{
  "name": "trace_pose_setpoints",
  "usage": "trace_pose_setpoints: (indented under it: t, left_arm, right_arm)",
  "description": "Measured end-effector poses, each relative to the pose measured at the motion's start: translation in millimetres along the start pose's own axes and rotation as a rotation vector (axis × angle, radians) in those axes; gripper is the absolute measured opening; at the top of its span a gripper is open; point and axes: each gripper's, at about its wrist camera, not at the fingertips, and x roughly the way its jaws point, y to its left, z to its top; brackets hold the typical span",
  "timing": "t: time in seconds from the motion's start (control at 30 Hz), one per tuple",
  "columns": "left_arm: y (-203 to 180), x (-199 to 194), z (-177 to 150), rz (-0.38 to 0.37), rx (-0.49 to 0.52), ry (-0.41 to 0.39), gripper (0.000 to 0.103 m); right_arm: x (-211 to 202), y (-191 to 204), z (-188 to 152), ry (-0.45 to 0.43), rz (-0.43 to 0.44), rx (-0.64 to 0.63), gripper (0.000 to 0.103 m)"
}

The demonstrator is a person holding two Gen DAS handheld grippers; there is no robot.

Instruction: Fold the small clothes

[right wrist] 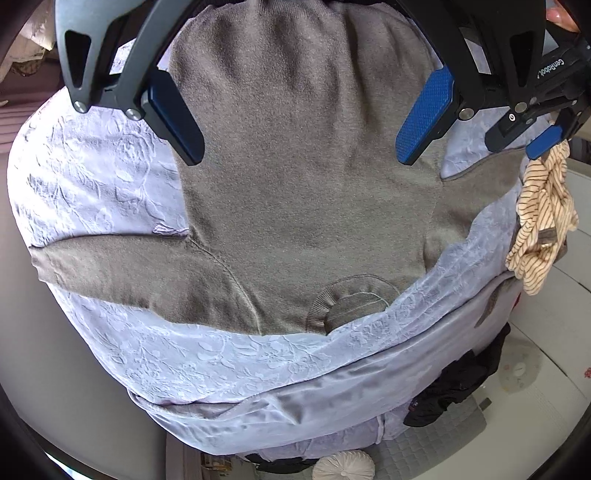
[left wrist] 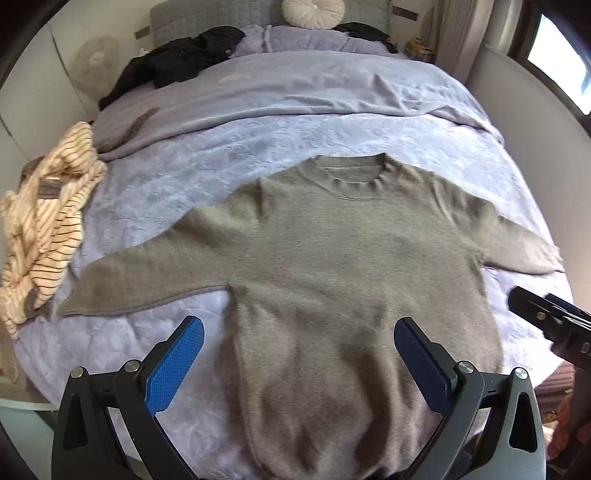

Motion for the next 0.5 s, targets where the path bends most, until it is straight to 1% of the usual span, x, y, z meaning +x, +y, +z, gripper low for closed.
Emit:
trace_pose_setpoints:
  t: [0.07, 0.2, 0.3, 0.5]
  left_arm:
    - [3.1, 0.1, 0.8, 0.011, -0.007, -0.003, 0.103]
    - [3.8, 0.5, -0.1, -0.017, -0.004, 0.006, 0.103]
    - [0.8, 0.4, -1.5, -0.011, 0.013, 0.009, 0.103]
    - [2.6, 0.6, -2.3, -0.021, 0.009, 0.012, 0.103]
  right_arm:
    - [-0.5, -0.9, -1.1, -0.001, 0.001, 0.006, 0.103]
    - [0.1, -1.3, -3.2, 0.006, -0.006, 0.003, 0.103]
    - [0.2, -1.2, -4.8, 0.013, -0.01, 0.008, 0.103]
    - [-0.1, 0.9, -6.9, 0.017, -0.018, 0.018, 0.103]
